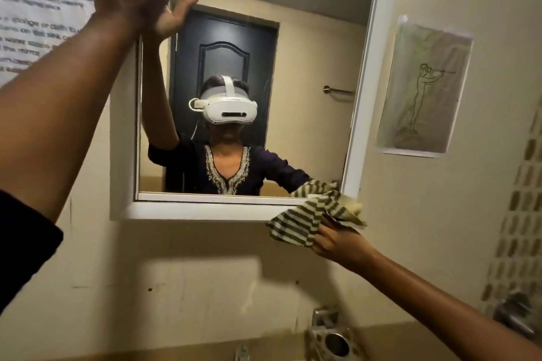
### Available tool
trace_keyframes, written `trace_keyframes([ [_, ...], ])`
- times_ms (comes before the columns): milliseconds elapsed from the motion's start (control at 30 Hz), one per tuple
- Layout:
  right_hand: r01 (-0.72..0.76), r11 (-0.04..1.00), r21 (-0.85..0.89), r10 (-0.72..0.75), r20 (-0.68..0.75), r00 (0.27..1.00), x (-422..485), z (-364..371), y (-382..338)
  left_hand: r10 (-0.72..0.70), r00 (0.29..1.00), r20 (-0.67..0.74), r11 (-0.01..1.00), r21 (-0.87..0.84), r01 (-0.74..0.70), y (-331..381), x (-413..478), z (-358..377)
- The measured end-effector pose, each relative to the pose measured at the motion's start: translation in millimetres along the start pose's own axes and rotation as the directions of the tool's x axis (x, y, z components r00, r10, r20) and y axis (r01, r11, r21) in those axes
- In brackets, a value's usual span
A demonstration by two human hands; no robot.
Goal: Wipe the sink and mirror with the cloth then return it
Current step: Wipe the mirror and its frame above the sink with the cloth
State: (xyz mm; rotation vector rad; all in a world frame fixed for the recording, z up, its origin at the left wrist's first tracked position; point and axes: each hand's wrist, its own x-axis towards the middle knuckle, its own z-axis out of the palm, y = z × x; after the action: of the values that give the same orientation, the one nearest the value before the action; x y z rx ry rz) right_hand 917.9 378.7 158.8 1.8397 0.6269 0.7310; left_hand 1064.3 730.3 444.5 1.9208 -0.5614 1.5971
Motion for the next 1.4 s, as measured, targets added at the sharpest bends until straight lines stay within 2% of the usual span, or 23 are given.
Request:
trace_keyframes([
  [33,-0.039,0.998,0.052,0.037,0.03,0.999,-10,3,3,-0.009,1.0,0.003,0.999,-0.046,0.009,19,-9,-12],
  [67,-0.068,0.998,-0.015,0.069,0.05,0.996,-25,14,4,0.006,1.0,-0.008,0.999,-0.044,-0.006,29,-14,-26],
  [133,-0.103,0.989,-0.106,0.102,-0.012,0.995,-48,23,13,0.084,0.991,-0.109,0.993,-0.079,-0.093,44,-26,-48],
  [200,-0.132,0.986,-0.103,0.118,-0.131,0.984,-61,20,26,0.075,0.992,-0.102,0.988,-0.128,-0.088,37,-22,-42],
  [300,-0.158,0.982,0.104,0.184,-0.324,0.928,-73,6,40,0.08,0.992,-0.098,0.99,-0.109,-0.091,38,-21,-41],
  [400,-0.171,0.967,0.19,0.227,-0.337,0.914,-70,-5,47,0.069,0.99,-0.119,0.995,-0.064,-0.077,39,-19,-40],
  [567,-0.242,0.883,0.402,0.406,-0.397,0.823,-54,-17,37,0.161,0.973,-0.167,0.983,-0.056,-0.173,37,-12,-40],
  [600,-0.258,0.848,0.463,0.466,-0.419,0.779,-50,-22,37,0.174,0.97,-0.168,0.983,-0.034,-0.182,36,-10,-39],
  [633,-0.295,0.787,0.543,0.565,-0.44,0.698,-45,-30,40,0.185,0.968,-0.172,0.982,-0.014,-0.19,32,-8,-36],
  [667,-0.352,0.702,0.619,0.685,-0.455,0.569,-40,-38,44,0.202,0.964,-0.171,0.979,0.014,-0.203,30,-7,-34],
  [733,-0.448,0.507,0.737,0.862,-0.44,0.252,-19,-60,69,0.269,0.95,-0.158,0.963,0.058,-0.263,27,-7,-32],
  [767,-0.428,0.41,0.805,0.911,-0.385,0.149,-6,-71,87,0.29,0.945,-0.15,0.957,0.067,-0.283,26,-7,-30],
  [800,-0.38,0.33,0.864,0.944,-0.31,0.117,10,-79,108,0.3,0.943,-0.143,0.953,0.072,-0.293,24,-5,-29],
  [867,-0.352,0.244,0.904,0.966,-0.196,0.167,43,-89,156,0.309,0.94,-0.147,0.951,0.06,-0.303,24,-4,-29],
  [933,-0.471,0.259,0.843,0.961,-0.175,0.215,72,-90,203,0.328,0.934,-0.14,0.945,0.052,-0.324,23,-4,-29],
  [1033,-0.652,0.225,0.724,0.974,-0.145,0.175,99,-91,264,0.409,0.91,-0.066,0.91,0.104,-0.401,23,-5,-31],
  [1133,-0.674,0.18,0.716,0.984,-0.121,0.134,112,-102,298,0.409,0.912,-0.021,0.905,0.139,-0.403,33,-12,-31],
  [1267,-0.684,0.166,0.71,0.986,-0.139,0.095,110,-103,296,0.376,0.924,0.066,0.921,0.081,-0.38,74,-53,-16],
  [1400,-0.57,0.182,0.801,0.982,-0.124,0.14,82,-83,234,0.346,0.915,0.206,0.937,-0.122,-0.326,104,-100,6],
])
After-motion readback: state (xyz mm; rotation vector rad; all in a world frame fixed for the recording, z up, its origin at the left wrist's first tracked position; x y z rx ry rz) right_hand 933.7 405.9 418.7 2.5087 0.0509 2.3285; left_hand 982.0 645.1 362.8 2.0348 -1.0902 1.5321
